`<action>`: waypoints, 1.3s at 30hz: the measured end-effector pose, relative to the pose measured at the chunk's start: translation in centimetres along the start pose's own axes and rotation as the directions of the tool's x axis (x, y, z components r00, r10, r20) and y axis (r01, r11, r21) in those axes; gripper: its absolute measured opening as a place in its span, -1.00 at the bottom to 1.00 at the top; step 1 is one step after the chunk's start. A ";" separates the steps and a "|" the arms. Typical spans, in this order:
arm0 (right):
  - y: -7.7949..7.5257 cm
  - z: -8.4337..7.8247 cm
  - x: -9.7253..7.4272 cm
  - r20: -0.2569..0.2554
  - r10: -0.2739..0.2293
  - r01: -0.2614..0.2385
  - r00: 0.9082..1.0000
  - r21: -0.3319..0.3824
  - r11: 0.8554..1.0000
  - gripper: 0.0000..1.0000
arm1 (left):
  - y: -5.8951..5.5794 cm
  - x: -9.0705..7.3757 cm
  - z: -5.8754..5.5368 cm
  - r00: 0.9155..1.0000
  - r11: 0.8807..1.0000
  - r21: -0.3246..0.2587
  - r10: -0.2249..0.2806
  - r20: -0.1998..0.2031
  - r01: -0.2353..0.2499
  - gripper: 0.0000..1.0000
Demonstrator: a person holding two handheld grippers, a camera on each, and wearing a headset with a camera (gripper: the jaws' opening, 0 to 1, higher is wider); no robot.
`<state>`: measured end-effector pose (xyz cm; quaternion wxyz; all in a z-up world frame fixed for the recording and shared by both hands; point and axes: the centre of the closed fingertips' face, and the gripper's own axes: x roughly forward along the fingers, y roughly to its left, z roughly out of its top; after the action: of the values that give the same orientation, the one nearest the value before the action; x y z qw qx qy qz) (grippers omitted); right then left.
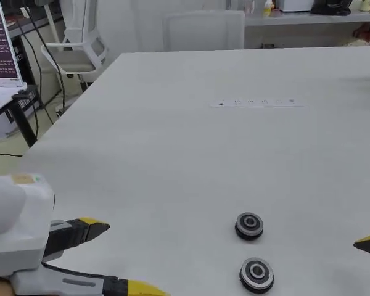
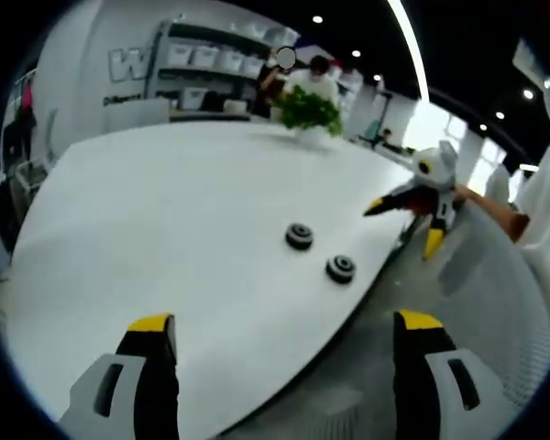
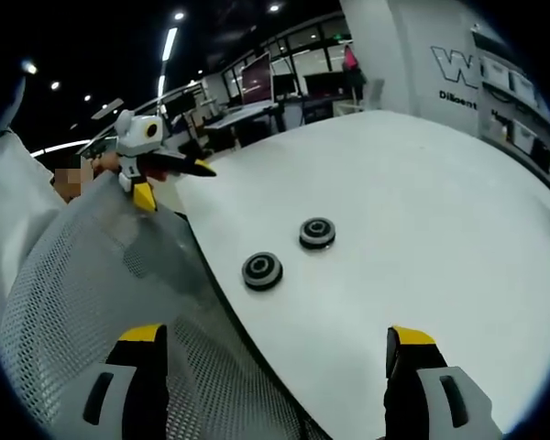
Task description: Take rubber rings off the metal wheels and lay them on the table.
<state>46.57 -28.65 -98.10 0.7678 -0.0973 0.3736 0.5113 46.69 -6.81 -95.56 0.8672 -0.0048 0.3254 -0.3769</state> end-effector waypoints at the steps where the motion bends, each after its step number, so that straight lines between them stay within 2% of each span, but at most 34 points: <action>1: 0.0 0.0 0.0 0.000 0.001 -0.001 1.000 0.000 1.000 0.98 | 0.0 0.0 0.0 1.000 1.000 -0.002 -0.001 0.001 0.001 1.00; 12: -0.3 0.0 -0.1 0.002 0.000 0.000 1.000 0.011 1.000 0.92 | -0.3 0.3 0.1 1.000 1.000 0.010 -0.021 -0.008 0.021 1.00; 20: -0.2 0.0 -0.3 0.008 0.002 -0.002 1.000 0.014 1.000 0.88 | -0.3 0.2 0.5 1.000 1.000 0.013 -0.015 0.016 0.015 0.95; 35: -0.6 -0.1 -0.5 0.009 -0.019 0.019 1.000 0.027 0.999 0.85 | -1.0 0.3 0.2 0.999 0.999 0.033 -0.039 -0.007 0.040 0.94; 39: -0.6 -0.1 -0.5 0.010 -0.020 0.020 1.000 0.029 0.999 0.84 | -1.0 0.4 0.3 0.999 0.998 0.035 -0.042 -0.003 0.043 0.94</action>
<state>46.97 -29.34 -98.02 0.7760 -0.0871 0.3762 0.4987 46.41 -7.83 -95.28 0.8586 0.0038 0.3194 -0.4009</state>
